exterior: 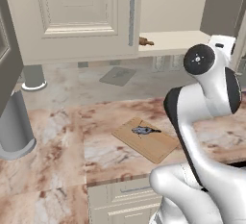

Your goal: Open the cabinet, retrieve the rolling pin, and place it next to the meat on the cutting board to prepare for tenderizing.

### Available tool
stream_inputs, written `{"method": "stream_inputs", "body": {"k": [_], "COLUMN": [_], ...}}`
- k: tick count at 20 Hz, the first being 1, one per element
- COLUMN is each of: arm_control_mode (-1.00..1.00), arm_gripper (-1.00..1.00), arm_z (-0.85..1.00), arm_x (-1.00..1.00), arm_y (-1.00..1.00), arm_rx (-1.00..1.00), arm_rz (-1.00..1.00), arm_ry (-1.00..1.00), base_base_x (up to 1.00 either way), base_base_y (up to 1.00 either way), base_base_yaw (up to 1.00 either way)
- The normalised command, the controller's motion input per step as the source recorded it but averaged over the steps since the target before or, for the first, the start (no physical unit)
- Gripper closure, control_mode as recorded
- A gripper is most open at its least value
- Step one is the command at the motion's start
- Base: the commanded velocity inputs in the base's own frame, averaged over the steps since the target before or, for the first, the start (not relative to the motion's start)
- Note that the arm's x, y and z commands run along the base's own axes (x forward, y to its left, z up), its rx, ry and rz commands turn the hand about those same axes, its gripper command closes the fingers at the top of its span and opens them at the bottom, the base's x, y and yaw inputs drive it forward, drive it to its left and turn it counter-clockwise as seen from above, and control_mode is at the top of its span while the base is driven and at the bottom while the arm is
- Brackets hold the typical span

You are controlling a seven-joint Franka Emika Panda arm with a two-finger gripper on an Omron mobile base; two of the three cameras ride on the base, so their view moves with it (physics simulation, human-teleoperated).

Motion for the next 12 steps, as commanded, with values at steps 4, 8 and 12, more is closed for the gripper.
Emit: {"method": "stream_inputs", "body": {"k": [4,8,12], "arm_control_mode": [-1.0,-1.0,-1.0], "arm_gripper": [-1.0,-1.0,-1.0], "arm_z": [0.0,0.0,0.0], "arm_x": [-0.31,-0.13,-0.01], "arm_y": [-0.89,-0.8,-0.71], "arm_rx": [0.05,0.05,0.05], "arm_rz": [-0.04,-0.02,0.0], "arm_ry": [0.09,0.1,0.09], "base_base_x": [0.0,0.0,0.0], "base_base_y": [0.0,0.0,0.0], "base_base_yaw": [0.0,0.0,0.0]}}
